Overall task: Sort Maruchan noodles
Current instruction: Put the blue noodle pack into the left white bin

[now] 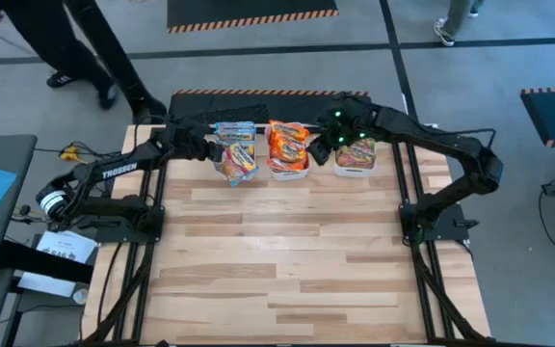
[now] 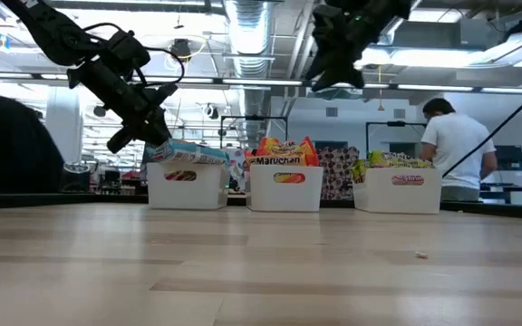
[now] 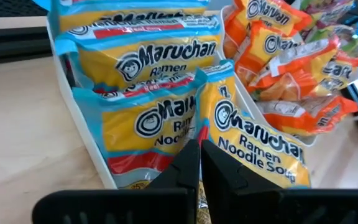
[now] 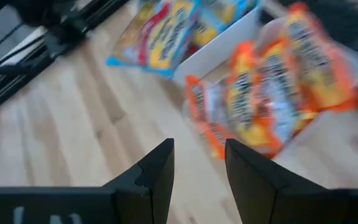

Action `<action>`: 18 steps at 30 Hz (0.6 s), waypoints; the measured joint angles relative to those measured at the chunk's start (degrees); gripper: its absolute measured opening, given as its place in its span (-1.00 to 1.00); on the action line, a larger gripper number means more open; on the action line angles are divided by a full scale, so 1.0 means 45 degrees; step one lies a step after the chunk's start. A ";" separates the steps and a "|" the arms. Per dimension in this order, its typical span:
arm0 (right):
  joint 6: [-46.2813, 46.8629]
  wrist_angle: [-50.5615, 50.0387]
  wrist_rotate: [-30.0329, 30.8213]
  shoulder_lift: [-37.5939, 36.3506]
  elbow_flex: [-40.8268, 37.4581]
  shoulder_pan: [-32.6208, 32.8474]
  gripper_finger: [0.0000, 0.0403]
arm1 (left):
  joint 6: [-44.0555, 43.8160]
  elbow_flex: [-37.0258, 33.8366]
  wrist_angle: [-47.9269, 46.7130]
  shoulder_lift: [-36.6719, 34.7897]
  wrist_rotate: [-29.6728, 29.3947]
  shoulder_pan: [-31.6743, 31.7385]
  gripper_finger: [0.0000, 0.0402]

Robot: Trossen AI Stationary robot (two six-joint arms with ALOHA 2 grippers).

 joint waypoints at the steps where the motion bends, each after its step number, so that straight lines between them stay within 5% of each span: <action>1: 0.0000 0.0083 -0.0178 0.0163 0.0001 0.0079 -0.17 | 0.0003 0.0000 0.0024 -0.0010 0.0174 0.0107 -1.00; 10: 0.0015 0.2244 -0.1851 0.0741 -0.0009 0.0544 -0.05 | -0.0150 0.0005 0.0215 -0.0349 0.1241 0.1185 -1.00; 18: 0.1920 0.4086 -0.1910 0.0736 0.0006 0.0539 0.12 | -0.1286 0.0010 0.3127 -0.0981 0.3277 0.1751 -1.00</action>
